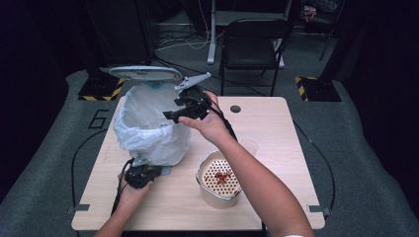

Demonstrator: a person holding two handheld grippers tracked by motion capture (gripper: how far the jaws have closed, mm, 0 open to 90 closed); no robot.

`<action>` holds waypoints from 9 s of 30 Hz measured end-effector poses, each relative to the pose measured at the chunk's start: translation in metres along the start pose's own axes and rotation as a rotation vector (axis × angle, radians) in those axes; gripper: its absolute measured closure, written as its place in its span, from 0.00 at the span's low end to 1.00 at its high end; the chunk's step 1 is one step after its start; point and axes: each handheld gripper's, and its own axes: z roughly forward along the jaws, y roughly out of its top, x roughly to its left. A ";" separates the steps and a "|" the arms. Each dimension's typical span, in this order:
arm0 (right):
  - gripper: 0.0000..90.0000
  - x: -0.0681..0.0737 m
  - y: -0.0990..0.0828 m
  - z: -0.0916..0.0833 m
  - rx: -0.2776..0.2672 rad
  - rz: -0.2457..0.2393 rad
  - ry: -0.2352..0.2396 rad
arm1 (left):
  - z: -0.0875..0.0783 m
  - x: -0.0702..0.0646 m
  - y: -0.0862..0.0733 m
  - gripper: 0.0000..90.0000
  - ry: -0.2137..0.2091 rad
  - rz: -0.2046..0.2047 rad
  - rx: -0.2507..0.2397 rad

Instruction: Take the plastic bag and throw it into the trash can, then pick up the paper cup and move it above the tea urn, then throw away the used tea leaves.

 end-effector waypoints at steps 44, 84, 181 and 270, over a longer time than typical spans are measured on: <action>0.45 -0.037 -0.131 -0.123 -0.014 0.080 -0.246 | 0.000 -0.001 0.000 1.00 -0.014 -0.021 -0.008; 0.32 -0.067 -0.248 -0.115 0.043 0.197 -0.322 | 0.000 -0.001 -0.001 1.00 -0.014 -0.024 -0.009; 0.45 -0.063 -0.212 -0.100 0.022 0.056 -0.303 | -0.001 0.001 0.000 1.00 -0.014 -0.015 0.008; 0.47 0.035 -0.177 -0.095 0.101 -0.886 -0.394 | 0.000 -0.003 -0.001 1.00 -0.022 -0.076 0.003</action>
